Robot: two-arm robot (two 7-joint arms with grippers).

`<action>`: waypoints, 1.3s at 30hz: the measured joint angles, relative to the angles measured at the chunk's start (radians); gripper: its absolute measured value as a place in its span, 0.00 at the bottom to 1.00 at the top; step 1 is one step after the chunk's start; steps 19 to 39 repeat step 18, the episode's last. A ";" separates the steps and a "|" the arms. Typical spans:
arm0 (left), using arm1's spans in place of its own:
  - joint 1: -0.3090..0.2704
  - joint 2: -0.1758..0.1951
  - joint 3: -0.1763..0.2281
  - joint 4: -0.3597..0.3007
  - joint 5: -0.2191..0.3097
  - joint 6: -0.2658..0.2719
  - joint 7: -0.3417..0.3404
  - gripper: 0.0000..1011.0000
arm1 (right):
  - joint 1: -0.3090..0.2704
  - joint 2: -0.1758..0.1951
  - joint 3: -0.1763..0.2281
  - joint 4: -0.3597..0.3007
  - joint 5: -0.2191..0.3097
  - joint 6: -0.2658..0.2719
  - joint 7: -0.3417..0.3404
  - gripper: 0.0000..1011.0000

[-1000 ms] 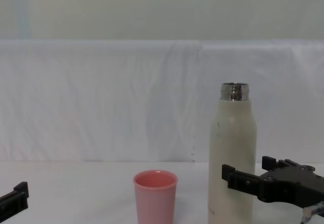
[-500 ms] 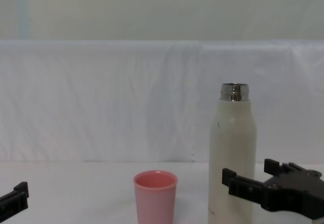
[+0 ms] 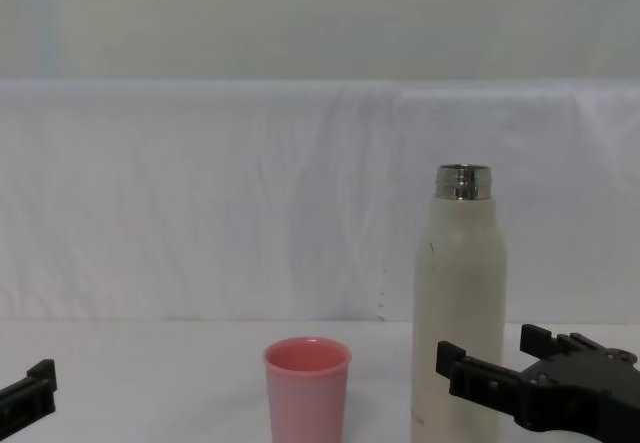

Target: Grasp the thermos with one hand and pour water into the cup lid.

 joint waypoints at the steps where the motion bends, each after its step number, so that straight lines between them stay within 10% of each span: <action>1: 0.000 0.000 0.000 0.000 0.000 0.000 0.000 0.99 | 0.000 0.000 0.000 0.000 0.000 0.000 0.000 0.99; 39: 0.000 0.000 0.000 0.000 0.000 0.000 0.000 0.99 | 0.004 0.001 0.000 0.001 -0.002 0.005 -0.001 0.99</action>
